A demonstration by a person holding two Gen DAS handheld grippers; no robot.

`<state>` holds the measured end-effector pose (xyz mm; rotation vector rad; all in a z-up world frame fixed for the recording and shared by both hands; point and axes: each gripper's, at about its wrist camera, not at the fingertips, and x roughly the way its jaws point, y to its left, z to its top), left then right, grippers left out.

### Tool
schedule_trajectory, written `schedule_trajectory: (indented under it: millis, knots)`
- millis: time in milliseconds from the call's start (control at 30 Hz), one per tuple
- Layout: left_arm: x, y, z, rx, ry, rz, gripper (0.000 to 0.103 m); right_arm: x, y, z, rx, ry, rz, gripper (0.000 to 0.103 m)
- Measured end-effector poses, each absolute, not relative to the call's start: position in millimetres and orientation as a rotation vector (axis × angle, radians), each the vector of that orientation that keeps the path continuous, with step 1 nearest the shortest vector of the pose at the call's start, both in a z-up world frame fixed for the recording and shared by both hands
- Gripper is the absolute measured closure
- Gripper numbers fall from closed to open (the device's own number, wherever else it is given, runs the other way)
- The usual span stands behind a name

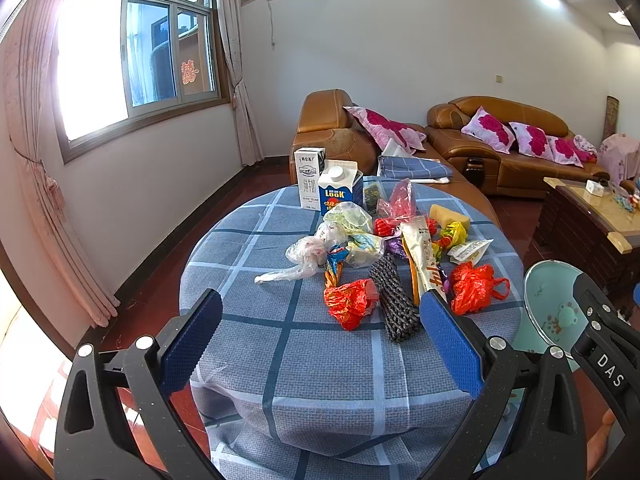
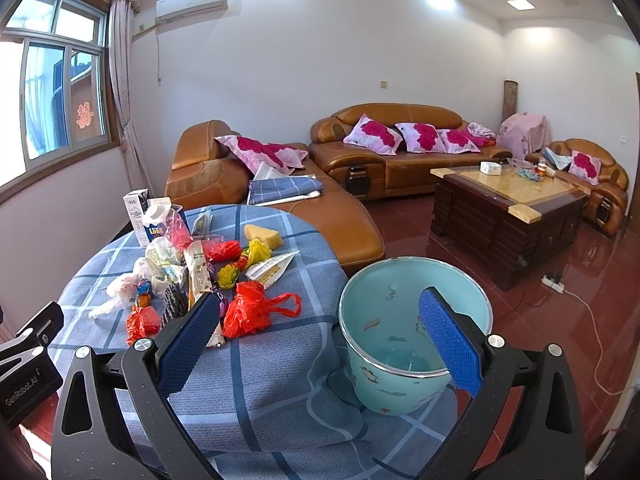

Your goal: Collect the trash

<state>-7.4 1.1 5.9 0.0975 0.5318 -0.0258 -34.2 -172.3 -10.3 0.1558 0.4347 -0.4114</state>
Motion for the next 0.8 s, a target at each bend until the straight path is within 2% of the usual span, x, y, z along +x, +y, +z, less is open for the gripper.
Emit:
schedule_trajectory:
  millis: [800]
  knots:
    - [-2.1, -0.1, -0.1, 0.096, 0.547, -0.025, 0.006, -34.3, -170.6, -13.8, 0.162, 0.443, -0.407, 0.006]
